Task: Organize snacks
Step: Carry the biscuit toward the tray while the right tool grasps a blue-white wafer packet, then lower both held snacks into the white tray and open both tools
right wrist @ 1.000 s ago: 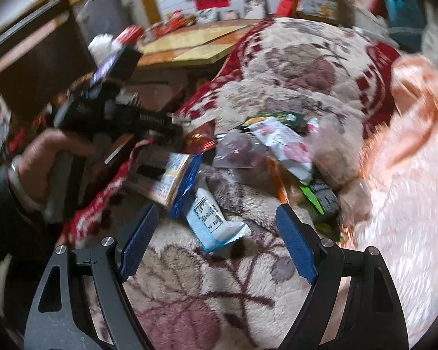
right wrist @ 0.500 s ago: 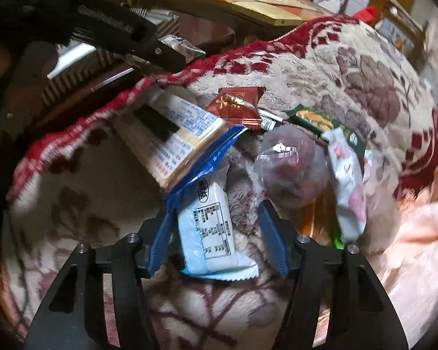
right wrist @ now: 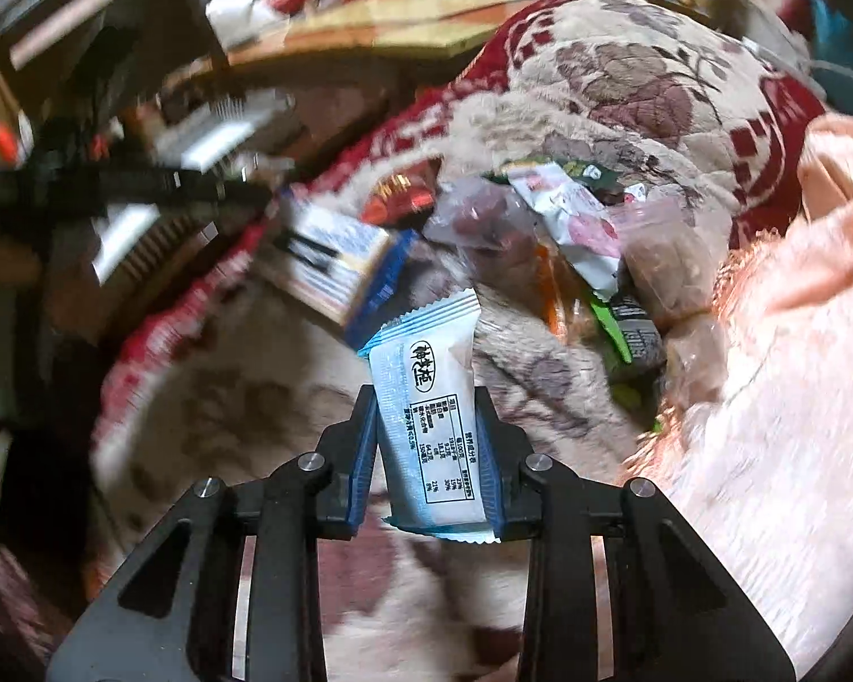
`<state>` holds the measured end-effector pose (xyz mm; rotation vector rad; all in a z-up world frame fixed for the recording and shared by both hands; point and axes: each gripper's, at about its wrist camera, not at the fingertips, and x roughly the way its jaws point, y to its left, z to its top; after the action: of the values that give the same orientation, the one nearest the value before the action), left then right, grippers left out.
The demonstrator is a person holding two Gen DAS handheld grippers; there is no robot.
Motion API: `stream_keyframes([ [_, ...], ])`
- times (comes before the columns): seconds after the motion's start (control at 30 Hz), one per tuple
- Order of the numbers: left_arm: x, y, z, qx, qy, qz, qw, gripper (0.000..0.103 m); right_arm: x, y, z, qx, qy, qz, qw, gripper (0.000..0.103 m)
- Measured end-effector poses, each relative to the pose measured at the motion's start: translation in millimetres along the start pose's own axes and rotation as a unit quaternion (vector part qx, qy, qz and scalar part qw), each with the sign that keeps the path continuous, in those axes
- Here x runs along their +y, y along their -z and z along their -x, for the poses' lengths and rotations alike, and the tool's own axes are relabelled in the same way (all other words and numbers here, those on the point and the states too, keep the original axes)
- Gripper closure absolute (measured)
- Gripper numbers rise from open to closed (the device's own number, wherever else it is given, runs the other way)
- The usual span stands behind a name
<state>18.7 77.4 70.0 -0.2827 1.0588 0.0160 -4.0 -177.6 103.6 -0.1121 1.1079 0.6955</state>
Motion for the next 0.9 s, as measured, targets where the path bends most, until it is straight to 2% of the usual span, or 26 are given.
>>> stream_keyframes([
  [0.1, 4.2, 5.4, 15.1, -0.013, -0.006, 0.001, 0.9999, 0.052, 13.5, -5.4, 7.4, -0.022, -0.020, -0.014, 0.999, 0.073],
  [0.37, 33.4, 17.1, 49.4, -0.042, -0.042, 0.007, 0.9982, 0.052, 70.7, -34.4, 4.9, -0.045, -0.052, 0.025, 0.997, 0.073],
  [0.67, 81.7, 17.8, 78.1, -0.065, -0.087, 0.032, 0.9935, 0.052, 119.3, -70.0, -14.1, -0.044, -0.083, 0.047, 0.994, 0.073],
  [0.9, 121.9, 16.0, 79.1, -0.062, -0.113, 0.056, 0.9901, 0.052, 149.0, -90.2, -34.9, -0.030, -0.104, 0.058, 0.992, 0.073],
])
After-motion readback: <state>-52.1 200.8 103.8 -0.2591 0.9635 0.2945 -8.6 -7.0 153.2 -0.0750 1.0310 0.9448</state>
